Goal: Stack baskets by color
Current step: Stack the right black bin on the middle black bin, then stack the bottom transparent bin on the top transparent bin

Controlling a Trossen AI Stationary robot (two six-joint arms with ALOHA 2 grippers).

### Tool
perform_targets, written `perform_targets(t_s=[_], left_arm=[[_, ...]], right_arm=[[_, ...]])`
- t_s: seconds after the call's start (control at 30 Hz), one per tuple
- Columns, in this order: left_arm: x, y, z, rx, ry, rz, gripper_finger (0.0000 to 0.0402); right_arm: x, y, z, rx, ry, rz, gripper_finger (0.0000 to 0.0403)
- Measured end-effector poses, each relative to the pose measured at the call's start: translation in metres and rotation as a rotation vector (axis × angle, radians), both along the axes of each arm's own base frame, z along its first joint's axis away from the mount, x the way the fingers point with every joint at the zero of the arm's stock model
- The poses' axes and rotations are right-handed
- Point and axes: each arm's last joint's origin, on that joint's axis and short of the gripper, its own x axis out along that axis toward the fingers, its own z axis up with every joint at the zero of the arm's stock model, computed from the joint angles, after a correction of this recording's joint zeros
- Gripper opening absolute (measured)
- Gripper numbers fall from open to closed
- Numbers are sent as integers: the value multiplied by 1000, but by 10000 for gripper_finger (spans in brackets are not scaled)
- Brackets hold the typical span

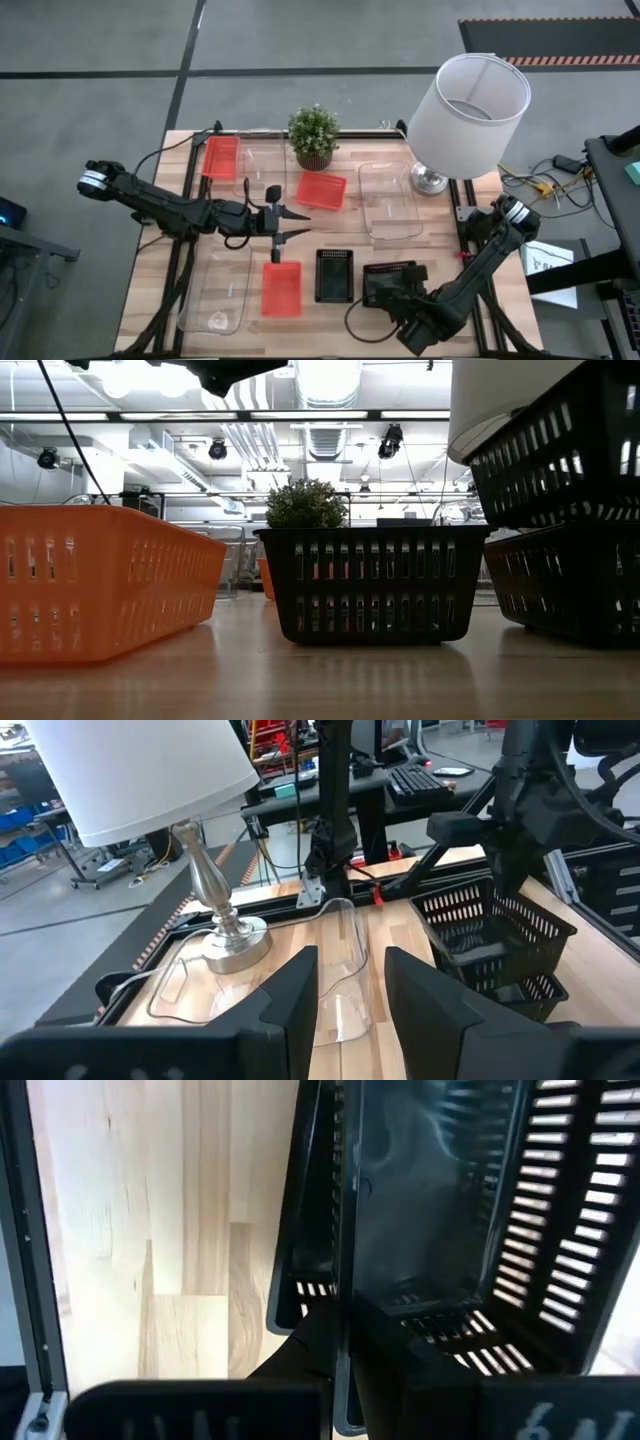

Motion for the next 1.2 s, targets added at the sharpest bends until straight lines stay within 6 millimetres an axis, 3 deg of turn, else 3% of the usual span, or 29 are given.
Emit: perform_targets(t_s=[0.4, 0.7, 1.03, 1.2], left_arm=[[0, 0, 0, -1, -3, 0, 102], [0, 0, 0, -1, -3, 0, 102], [0, 0, 0, -5, -3, 0, 102], [0, 0, 0, -11, -3, 0, 102]], right_arm=[[2, 2, -1, 12, -13, -37, 12], [5, -1, -1, 24, -28, -160, 15], [6, -1, 0, 31, -46, -165, 93], [5, -4, 9, 12, -102, -116, 117]])
